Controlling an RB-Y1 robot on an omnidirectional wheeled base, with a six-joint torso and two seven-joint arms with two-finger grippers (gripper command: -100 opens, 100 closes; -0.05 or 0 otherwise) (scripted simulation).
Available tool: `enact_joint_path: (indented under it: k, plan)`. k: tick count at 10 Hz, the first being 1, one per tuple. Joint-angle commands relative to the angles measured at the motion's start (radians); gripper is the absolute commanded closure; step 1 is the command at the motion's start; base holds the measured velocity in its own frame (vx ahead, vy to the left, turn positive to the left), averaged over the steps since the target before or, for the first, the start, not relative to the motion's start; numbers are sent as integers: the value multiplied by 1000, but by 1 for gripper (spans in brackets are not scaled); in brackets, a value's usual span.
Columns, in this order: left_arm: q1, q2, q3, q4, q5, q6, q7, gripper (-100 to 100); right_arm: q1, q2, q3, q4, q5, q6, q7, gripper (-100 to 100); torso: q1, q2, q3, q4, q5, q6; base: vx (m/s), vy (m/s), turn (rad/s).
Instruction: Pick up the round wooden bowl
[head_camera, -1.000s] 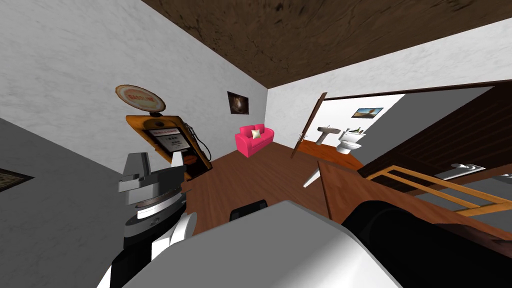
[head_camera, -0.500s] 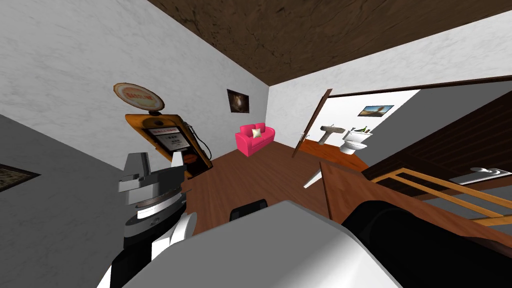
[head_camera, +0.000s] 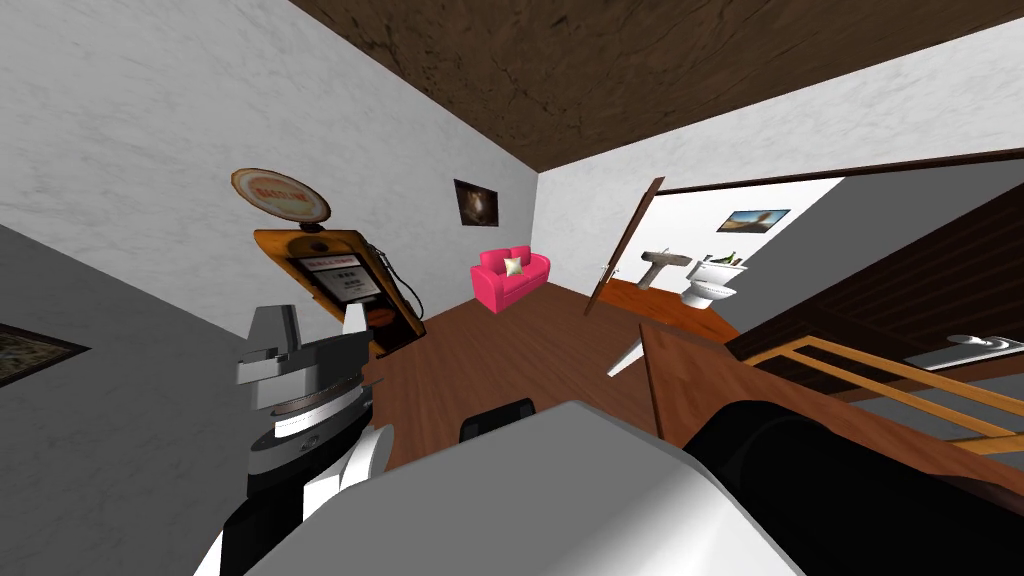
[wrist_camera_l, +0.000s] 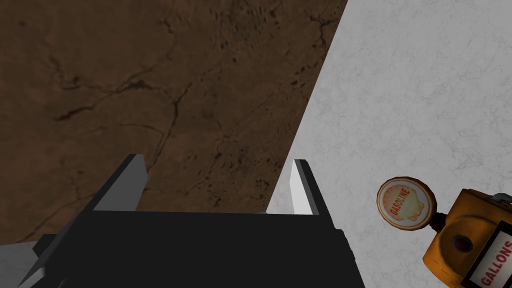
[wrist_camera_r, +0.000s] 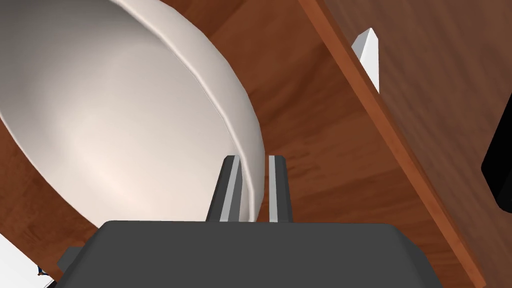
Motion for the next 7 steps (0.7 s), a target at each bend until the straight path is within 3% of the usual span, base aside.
enact_joint_path:
  k: [1,2,3,4,5,6,7]
  plan:
    - [0,0,0,0,0,0,0,0,0,0,0,0,0,0,0,100,0,0,0,0,0,0,0,0,0]
    - [0,0,0,0,0,0,0,0,0,0,0,0,0,0,0,100,0,0,0,0,0,0,0,0,0]
    - [0,0,0,0,0,0,0,0,0,1,0,0,0,-1,0,0,1,0,0,0,1,0,0,0,0]
    - [0,0,0,0,0,0,0,0,22,-27,-7,-17,-1,-16,-7,100,1,0,0,0,1,0,33,48,-52]
    - [0,0,0,0,0,0,0,0,31,-43,-10,-21,0,-30,-11,100,4,-2,-1,-1,2,0,36,88,-54]
    - [0,0,0,0,0,0,0,0,24,-28,-13,-12,-2,-21,-1,100,7,-2,-2,-1,3,0,11,39,-14]
    - [0,0,0,0,0,0,0,0,24,-30,-14,-10,-2,-26,1,0,6,-2,-1,-1,3,0,2,7,0]
